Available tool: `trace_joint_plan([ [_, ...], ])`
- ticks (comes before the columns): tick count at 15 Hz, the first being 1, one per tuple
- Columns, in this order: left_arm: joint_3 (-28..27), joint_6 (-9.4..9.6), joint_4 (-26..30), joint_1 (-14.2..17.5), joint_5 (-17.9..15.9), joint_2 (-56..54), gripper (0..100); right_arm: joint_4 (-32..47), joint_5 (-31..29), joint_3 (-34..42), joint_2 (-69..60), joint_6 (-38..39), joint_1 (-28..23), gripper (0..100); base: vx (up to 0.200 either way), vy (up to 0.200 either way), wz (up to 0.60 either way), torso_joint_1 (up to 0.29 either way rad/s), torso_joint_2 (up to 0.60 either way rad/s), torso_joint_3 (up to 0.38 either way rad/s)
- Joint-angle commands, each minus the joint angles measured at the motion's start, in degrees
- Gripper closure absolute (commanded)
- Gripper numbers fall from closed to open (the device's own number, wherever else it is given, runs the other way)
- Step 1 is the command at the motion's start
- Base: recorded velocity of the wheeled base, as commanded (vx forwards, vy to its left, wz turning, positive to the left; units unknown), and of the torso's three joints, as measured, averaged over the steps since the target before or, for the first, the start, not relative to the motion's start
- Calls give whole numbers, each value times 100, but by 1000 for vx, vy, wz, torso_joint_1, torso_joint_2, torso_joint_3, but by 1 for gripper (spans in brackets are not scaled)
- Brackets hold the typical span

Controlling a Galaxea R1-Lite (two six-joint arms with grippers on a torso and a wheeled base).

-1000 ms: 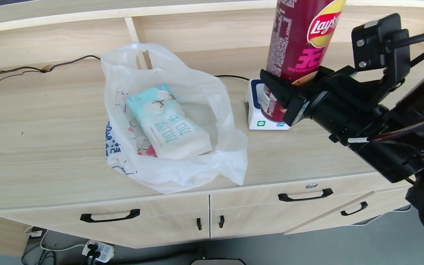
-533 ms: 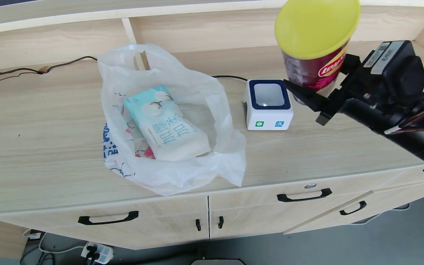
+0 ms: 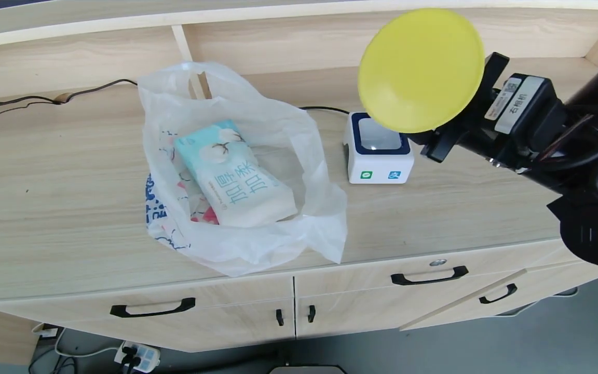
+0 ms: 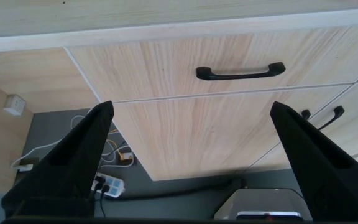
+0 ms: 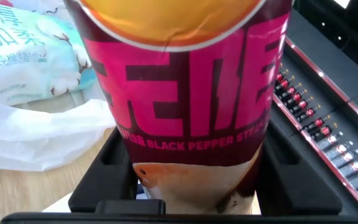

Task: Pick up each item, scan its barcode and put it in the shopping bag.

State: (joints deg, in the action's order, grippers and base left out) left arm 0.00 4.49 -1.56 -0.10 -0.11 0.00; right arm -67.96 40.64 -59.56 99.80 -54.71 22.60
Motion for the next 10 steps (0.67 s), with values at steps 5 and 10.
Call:
trace_joint_plan([
  [5,0,17,-2,1,-7,9,0,-6,392,-126,259,-189,-230,100,0,0,0,0,0,0],
  [10,0,0,7,1,-7,9,0,2,392,-275,514,-180,-212,100,0,0,0,0,0,0],
])
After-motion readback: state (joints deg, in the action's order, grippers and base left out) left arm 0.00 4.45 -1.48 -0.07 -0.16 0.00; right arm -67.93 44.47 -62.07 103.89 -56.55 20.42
